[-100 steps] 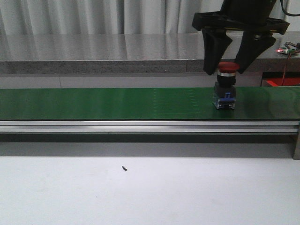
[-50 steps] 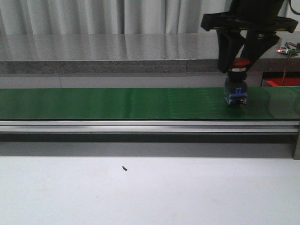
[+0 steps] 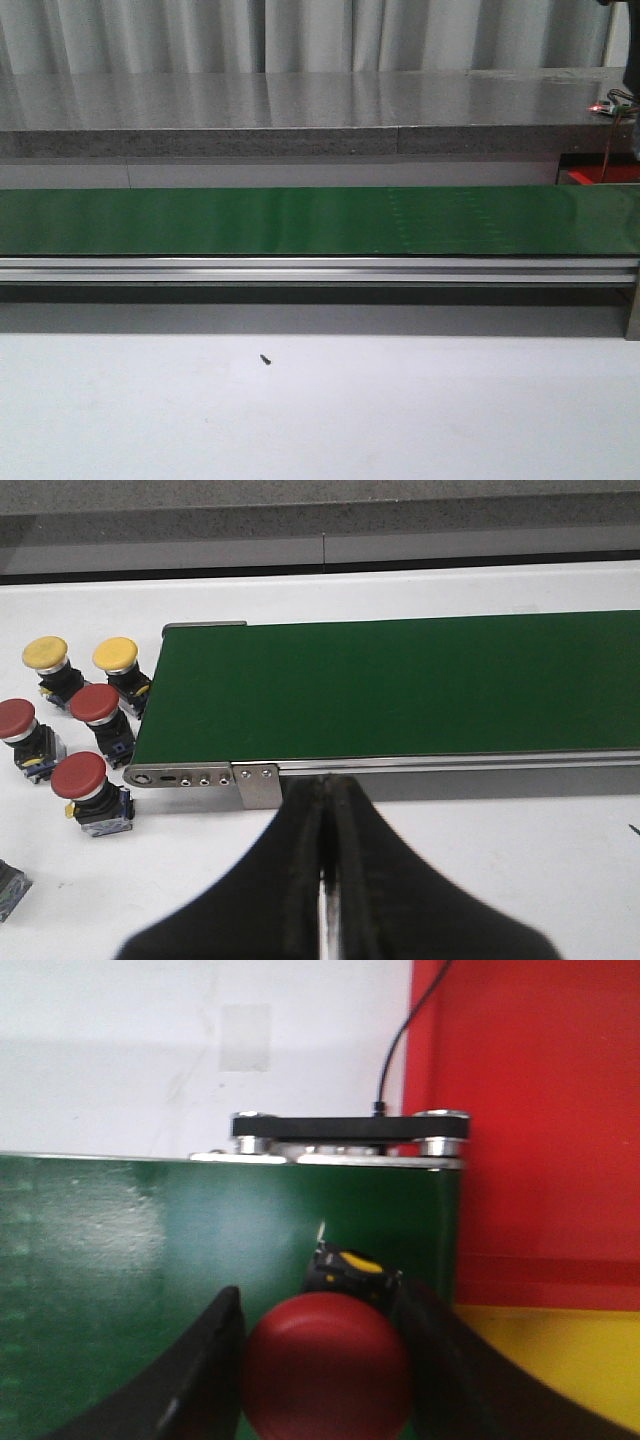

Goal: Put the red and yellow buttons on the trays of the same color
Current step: 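Place the red button on the red tray, open the right gripper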

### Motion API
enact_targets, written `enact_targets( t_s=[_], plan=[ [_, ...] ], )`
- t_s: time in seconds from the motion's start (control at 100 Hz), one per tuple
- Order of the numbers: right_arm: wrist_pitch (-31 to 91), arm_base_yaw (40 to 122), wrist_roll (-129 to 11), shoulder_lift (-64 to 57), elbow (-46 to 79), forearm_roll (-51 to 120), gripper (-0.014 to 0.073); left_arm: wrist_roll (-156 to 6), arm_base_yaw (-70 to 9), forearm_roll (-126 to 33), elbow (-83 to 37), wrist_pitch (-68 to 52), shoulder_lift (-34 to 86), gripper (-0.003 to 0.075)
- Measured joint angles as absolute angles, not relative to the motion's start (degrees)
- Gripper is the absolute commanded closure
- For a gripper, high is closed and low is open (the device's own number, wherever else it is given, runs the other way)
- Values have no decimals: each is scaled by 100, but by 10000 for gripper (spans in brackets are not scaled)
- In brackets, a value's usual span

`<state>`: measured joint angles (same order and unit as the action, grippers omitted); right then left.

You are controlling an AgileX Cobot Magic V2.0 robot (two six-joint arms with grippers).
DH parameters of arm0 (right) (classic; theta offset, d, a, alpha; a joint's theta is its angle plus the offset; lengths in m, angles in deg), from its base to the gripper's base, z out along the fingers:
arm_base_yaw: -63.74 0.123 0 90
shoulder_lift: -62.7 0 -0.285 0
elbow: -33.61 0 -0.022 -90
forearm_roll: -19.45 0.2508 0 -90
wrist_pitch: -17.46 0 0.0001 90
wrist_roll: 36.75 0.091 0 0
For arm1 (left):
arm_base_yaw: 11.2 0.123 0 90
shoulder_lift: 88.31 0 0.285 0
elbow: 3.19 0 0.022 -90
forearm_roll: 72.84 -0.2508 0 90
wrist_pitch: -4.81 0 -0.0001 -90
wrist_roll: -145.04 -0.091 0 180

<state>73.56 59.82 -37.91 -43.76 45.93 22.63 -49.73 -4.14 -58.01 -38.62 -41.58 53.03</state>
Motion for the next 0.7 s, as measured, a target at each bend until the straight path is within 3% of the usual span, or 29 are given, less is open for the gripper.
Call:
enact_targets(
  t_s=[0.33, 0.7],
  plan=[
    [6914, 4974, -3780, -4807, 4593, 2263, 377, -4973, -414, -5801, -3862, -4158, 5303, 740],
    [5952, 4527, -3780, -5736, 4593, 2497, 377, -4973, -414, -5801, -3862, -4158, 5303, 740]
  ],
)
